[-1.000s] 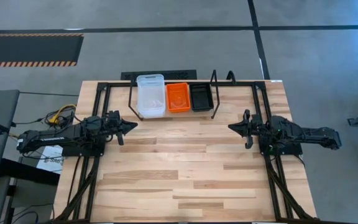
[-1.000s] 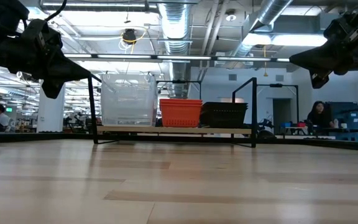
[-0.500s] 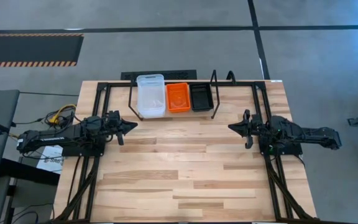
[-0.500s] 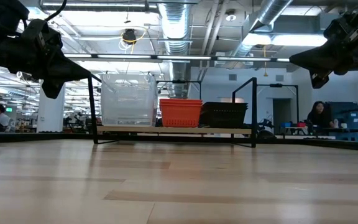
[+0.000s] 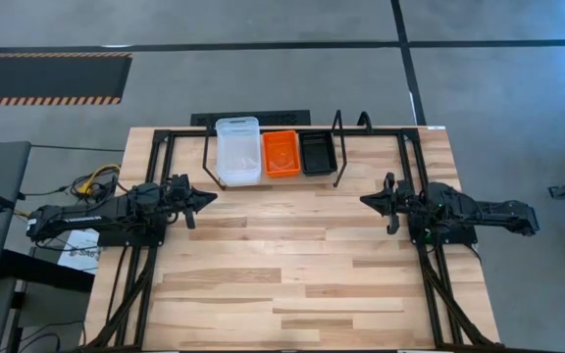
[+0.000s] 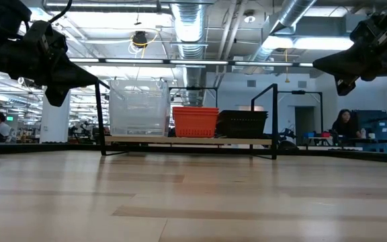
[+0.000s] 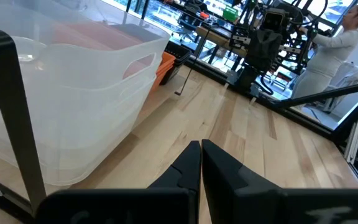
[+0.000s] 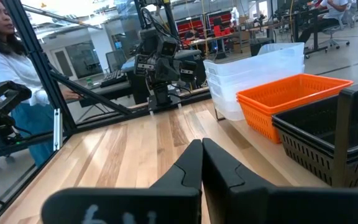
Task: Stack baskets on shelf by color
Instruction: Return to Home Position
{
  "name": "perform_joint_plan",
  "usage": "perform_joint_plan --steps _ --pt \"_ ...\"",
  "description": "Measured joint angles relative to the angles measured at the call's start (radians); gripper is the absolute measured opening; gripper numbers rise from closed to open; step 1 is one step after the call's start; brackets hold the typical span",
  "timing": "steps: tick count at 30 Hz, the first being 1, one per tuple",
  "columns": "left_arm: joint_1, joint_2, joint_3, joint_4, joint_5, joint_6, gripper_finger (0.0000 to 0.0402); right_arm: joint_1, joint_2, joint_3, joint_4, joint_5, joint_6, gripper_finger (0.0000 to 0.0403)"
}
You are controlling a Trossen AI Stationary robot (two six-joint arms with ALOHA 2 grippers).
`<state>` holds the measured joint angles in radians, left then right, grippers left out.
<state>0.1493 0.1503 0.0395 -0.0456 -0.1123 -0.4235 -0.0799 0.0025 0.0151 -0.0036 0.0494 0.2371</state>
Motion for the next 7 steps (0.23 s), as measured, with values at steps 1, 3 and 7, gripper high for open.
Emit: perform_joint_plan --steps 1,3,7 --pt "0.0 0.0 0.0 0.0 0.0 0.0 0.0 0.0 0.0 0.0 0.0 0.0 0.0 0.0023" --pt "0.0 0.0 0.0 0.0 0.0 0.0 0.0 0.0 0.0 0.0 0.0 0.0 0.0 0.0024" --pt "0.0 0.0 0.0 0.0 0.0 0.0 0.0 0.0 0.0 0.0 0.0 0.0 0.0 0.0024"
